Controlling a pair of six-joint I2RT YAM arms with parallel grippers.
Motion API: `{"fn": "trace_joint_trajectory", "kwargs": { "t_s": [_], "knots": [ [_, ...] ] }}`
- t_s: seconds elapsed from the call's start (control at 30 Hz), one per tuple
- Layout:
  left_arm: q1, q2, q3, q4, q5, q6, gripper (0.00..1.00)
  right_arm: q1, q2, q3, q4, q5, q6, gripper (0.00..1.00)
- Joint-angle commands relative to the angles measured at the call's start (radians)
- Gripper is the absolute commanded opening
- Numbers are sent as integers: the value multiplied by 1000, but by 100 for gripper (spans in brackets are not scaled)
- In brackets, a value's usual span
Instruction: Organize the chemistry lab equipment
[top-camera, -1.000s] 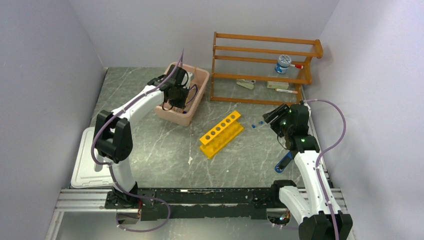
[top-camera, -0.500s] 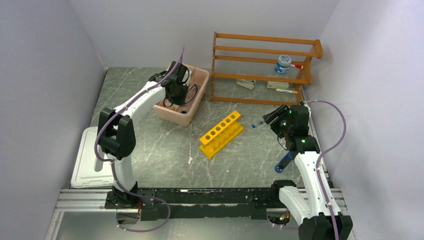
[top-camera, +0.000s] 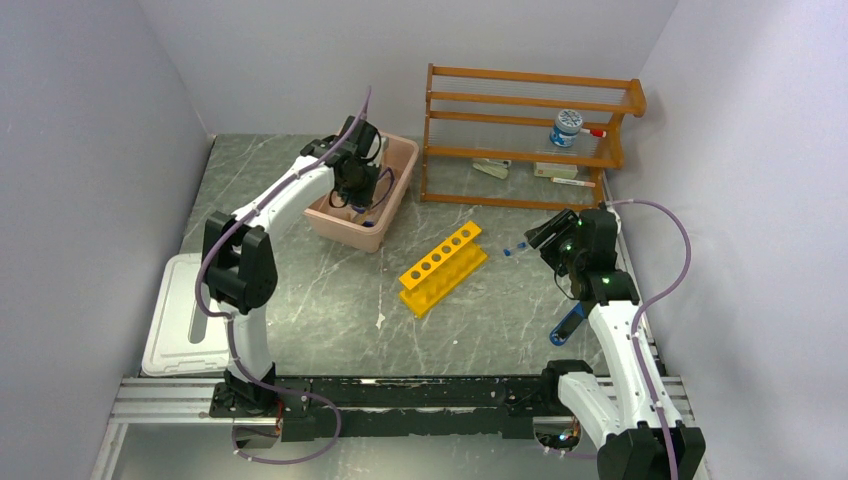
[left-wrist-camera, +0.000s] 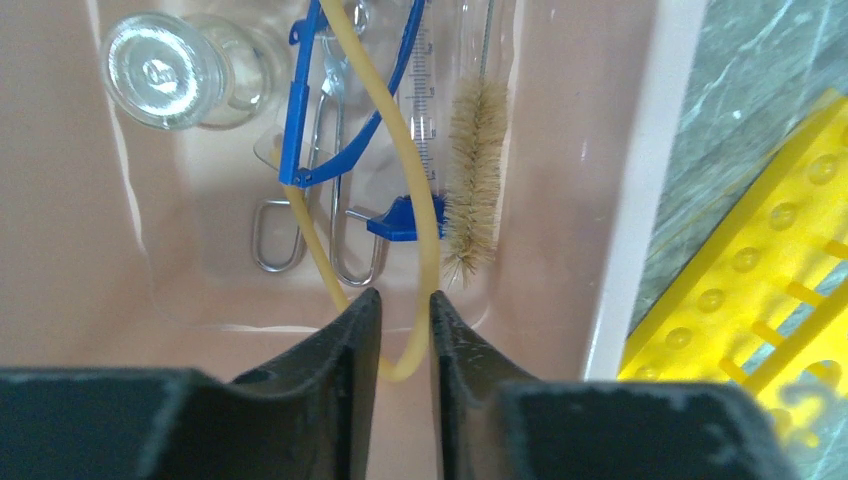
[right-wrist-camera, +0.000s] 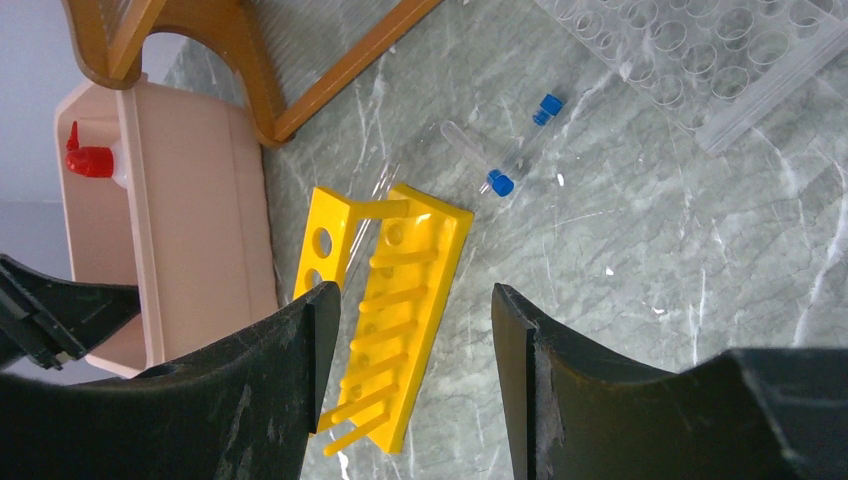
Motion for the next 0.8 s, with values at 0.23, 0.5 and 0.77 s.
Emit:
{"fn": "trace_joint_trajectory", "kwargs": {
  "t_s": [0.23,0.5,0.77],
  "knots": [
    [10,-209,28,68,172,-8,60,-9,34,70,-11,31,-83,61],
    [10,-430,-144,224,303,0,68,-9,77,120,-52,75,-168,61],
    [8,-685,-441,449,451,-76,67,-9,167,150,-77,59,-287,61]
  ]
}}
